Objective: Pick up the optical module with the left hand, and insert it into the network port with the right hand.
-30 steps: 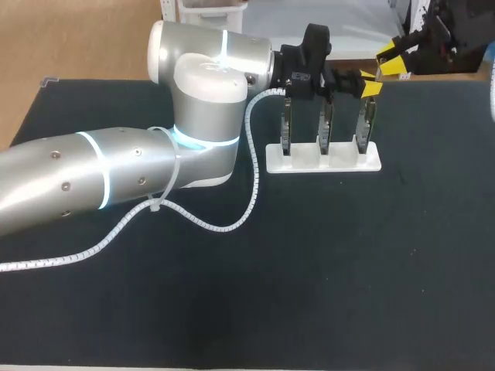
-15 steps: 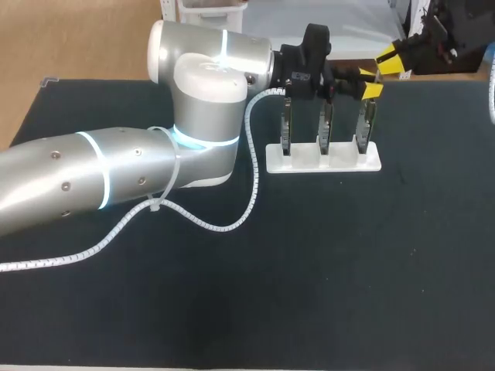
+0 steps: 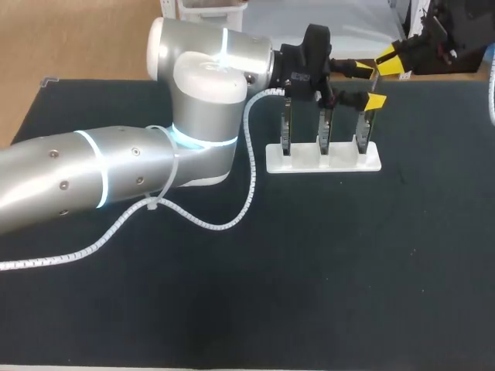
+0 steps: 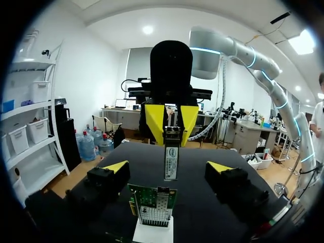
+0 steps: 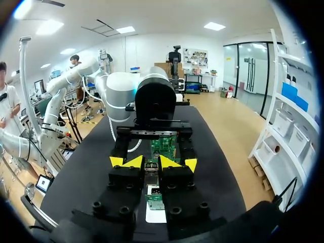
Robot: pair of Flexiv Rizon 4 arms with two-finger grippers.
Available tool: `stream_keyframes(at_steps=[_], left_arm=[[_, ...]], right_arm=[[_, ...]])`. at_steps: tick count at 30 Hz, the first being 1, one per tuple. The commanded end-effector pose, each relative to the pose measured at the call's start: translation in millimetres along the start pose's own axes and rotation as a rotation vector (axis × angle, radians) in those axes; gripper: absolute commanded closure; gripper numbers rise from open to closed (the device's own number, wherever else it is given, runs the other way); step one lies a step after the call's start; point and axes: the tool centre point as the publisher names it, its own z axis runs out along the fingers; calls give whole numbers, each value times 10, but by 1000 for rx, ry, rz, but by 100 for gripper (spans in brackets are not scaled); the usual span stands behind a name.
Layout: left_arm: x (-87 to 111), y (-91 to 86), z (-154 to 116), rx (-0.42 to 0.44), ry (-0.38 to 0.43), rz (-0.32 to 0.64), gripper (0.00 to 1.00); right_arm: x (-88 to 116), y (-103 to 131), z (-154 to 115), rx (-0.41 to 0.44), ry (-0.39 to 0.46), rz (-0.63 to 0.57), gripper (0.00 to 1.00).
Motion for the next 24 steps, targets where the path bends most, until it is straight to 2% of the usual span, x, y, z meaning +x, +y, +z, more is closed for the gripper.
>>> stream_keyframes(at_steps=[1, 11, 24], left_arm=[[-5, -29, -58, -13, 36, 3, 0], [92, 7, -146, -67, 201, 66, 0], [239, 58, -151, -55, 315, 43, 0]], right_arm=[[-4, 30, -8, 11, 2, -2, 100], [-2, 2, -59, 19, 7, -5, 100], [6, -36, -65, 16, 7, -5, 100]])
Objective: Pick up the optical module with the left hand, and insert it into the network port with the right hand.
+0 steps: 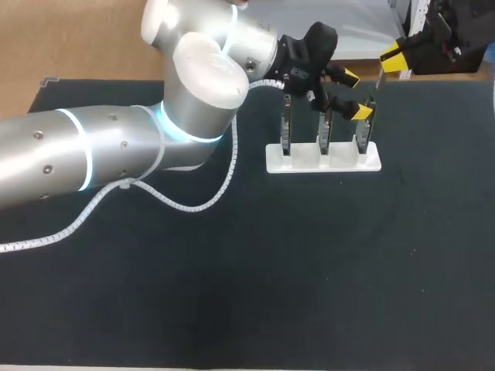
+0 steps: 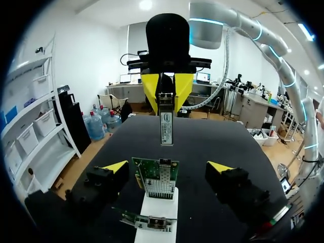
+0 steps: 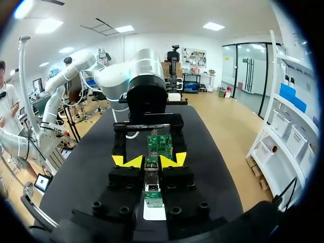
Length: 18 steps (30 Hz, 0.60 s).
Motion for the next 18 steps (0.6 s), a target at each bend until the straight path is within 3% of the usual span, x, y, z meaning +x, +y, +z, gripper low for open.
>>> stream_keyframes(at_steps=[1, 18], left_arm=[[-26, 68, 36, -8, 53, 29, 0], [60, 88, 56, -25, 136, 42, 0]], right_arm=[[3, -3, 9, -1, -1, 0, 100], [18, -18, -1, 3, -1, 8, 100]])
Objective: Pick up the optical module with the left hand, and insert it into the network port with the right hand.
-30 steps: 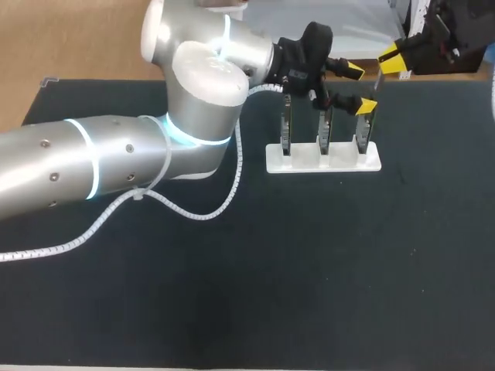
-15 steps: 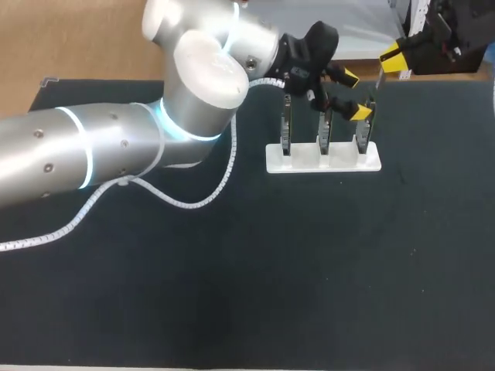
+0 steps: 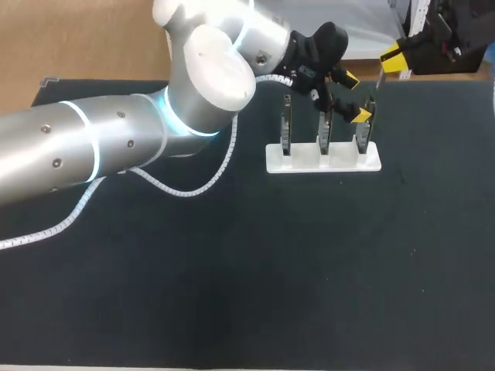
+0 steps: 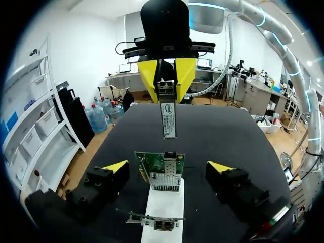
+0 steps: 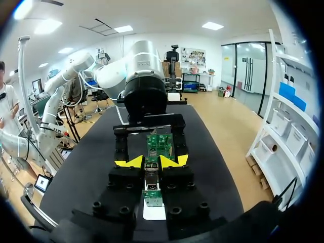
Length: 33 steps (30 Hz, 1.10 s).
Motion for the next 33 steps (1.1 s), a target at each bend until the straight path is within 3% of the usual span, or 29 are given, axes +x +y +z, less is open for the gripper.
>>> stream_keyframes(at_steps=[1, 14, 33], left_arm=[[-9, 24, 4, 5, 18, -3, 0], [42, 14, 47, 31, 103, -12, 0], [91, -16, 39, 48, 150, -14, 0]], right_arm=[[0, -4, 3, 0, -1, 0, 100], [2, -10, 7, 6, 0, 2, 100], [-2, -19, 13, 8, -1, -3, 100]])
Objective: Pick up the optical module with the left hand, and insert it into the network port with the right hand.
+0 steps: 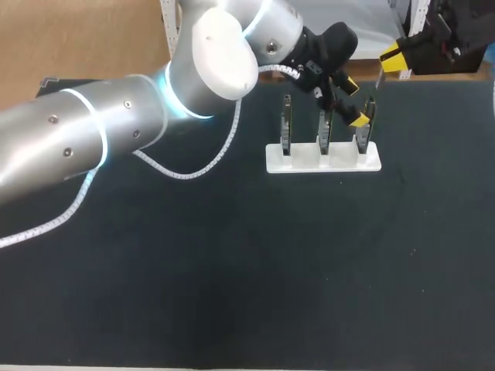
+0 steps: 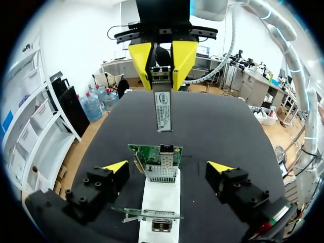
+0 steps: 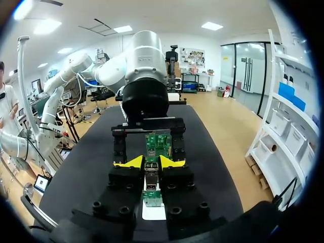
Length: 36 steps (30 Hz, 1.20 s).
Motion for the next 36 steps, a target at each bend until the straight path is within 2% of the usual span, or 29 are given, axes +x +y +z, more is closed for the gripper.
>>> stream_keyframes(at_steps=[1, 13, 15, 36], left_arm=[[-23, 16, 1, 4, 18, -9, 0], [-23, 16, 1, 4, 18, -9, 0], [-23, 16, 1, 4, 18, -9, 0], [-23, 16, 1, 4, 18, -9, 0]], right_arm=[[-5, 1, 8, 1, 0, -2, 100], [-3, 6, 26, -13, 5, -9, 100], [-6, 9, 41, -21, 38, -23, 100], [69, 20, 97, -44, 45, -16, 100]])
